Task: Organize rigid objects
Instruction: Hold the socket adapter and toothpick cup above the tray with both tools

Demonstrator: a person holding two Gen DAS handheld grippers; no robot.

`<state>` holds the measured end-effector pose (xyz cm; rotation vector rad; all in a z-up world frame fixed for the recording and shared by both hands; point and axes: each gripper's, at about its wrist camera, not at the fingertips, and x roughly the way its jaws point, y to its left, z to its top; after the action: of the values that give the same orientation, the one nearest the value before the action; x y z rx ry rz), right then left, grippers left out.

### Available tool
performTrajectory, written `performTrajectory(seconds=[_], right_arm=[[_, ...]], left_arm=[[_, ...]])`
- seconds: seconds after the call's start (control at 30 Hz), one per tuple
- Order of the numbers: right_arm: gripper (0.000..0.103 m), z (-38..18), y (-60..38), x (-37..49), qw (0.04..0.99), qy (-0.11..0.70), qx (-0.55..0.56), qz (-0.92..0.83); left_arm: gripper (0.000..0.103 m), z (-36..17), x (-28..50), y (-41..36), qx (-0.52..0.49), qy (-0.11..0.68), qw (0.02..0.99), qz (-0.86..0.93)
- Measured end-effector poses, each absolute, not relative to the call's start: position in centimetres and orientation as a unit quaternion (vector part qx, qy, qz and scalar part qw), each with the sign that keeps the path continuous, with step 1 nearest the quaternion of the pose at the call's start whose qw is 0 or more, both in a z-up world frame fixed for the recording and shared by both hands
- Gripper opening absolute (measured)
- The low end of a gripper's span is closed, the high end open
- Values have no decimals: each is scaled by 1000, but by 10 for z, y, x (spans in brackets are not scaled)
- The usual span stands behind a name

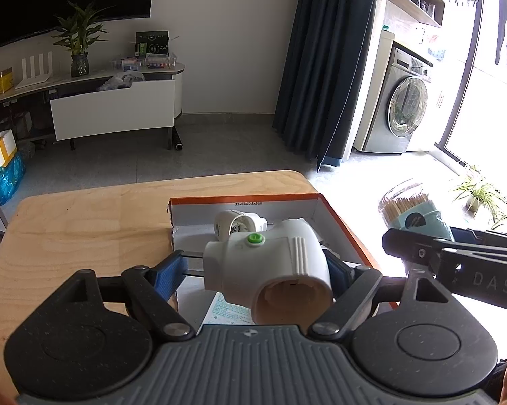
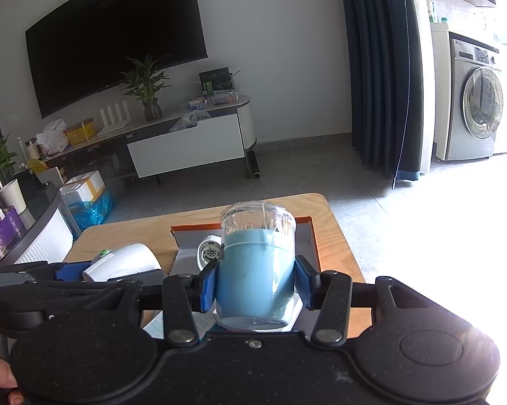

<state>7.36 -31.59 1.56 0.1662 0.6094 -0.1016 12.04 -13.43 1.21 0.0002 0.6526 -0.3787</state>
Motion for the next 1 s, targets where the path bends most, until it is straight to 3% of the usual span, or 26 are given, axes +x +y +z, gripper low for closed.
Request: performTrajectory(seconds=[1.0], right_arm=[[57, 12, -317, 88, 949, 304, 75, -44]], left_arm=[[85, 7, 130, -137, -2, 323, 929, -182]])
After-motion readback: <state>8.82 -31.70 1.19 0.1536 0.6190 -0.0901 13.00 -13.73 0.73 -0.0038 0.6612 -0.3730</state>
